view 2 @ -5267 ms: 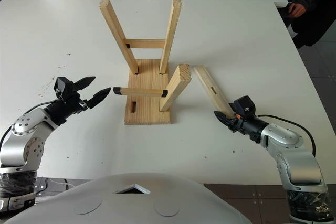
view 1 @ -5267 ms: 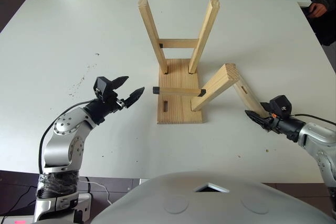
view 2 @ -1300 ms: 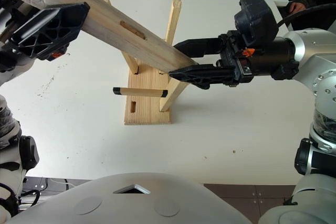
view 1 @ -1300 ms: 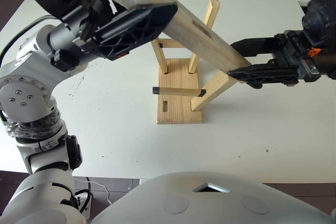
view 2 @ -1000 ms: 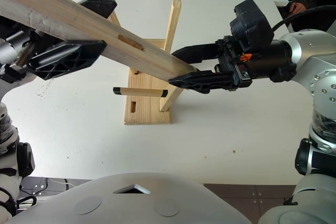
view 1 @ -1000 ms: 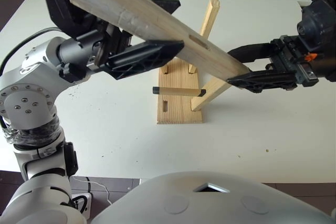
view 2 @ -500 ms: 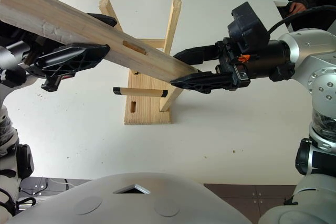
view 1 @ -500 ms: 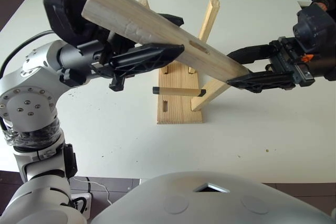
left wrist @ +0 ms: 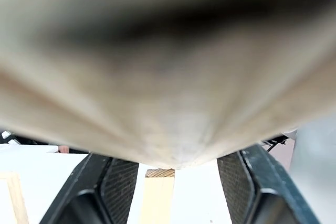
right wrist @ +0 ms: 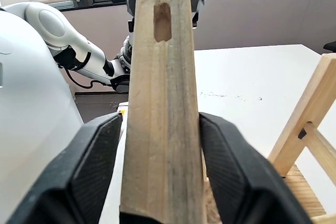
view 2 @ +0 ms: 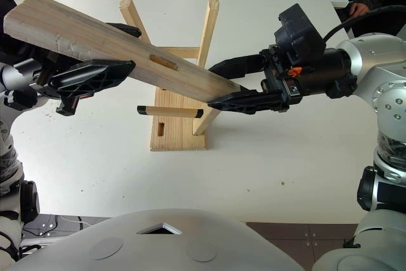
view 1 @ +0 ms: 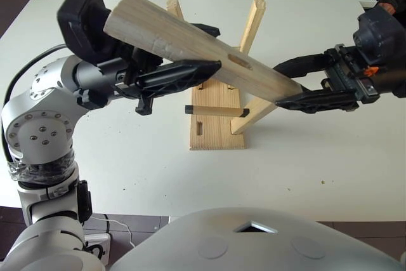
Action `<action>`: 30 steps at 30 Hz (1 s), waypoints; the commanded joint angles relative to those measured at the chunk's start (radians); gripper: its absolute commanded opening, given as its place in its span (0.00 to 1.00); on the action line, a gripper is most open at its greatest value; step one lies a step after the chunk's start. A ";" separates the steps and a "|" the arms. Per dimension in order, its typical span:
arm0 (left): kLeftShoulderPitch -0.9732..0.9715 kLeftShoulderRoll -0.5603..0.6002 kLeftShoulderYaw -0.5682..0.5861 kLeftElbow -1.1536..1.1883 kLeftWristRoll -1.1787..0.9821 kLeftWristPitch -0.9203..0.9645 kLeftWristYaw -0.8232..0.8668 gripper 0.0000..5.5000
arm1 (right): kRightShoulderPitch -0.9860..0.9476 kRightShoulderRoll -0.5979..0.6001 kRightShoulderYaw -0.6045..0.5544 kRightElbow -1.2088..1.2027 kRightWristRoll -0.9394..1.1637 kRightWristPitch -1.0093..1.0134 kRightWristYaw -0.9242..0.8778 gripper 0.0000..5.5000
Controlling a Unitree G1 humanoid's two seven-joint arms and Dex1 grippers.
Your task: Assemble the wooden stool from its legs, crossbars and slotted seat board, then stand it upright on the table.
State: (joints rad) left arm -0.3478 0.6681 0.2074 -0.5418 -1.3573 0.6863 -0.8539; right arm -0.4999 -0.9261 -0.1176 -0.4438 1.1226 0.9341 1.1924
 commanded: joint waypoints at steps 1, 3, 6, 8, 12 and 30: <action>-0.027 0.000 0.033 0.039 -0.039 0.008 0.028 0.37 | -0.059 -0.005 -0.051 0.103 0.105 0.080 -0.029 0.58; -0.040 -0.004 0.048 0.062 -0.056 0.004 0.043 0.37 | -0.102 0.004 -0.088 0.207 0.174 0.124 -0.057 0.58; -0.057 0.004 0.073 0.079 -0.063 0.003 0.052 0.37 | -0.140 0.016 -0.129 0.306 0.218 0.154 -0.101 0.58; -0.059 0.027 0.101 0.075 -0.063 0.005 0.039 0.37 | -0.139 0.020 -0.155 0.359 0.203 0.149 -0.126 0.58; -0.061 0.095 0.177 0.078 -0.059 0.009 0.033 0.37 | -0.047 0.009 -0.201 0.404 0.114 0.096 -0.146 0.58; 0.245 0.340 0.207 0.300 0.525 -0.229 -0.442 0.37 | 0.551 0.086 -0.337 0.114 -0.097 -0.102 -0.140 0.58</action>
State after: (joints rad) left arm -0.1622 1.0141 0.4296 -0.2545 -0.8922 0.5083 -1.2531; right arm 0.0448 -0.8355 -0.4524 -0.3135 1.0401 0.8415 1.0582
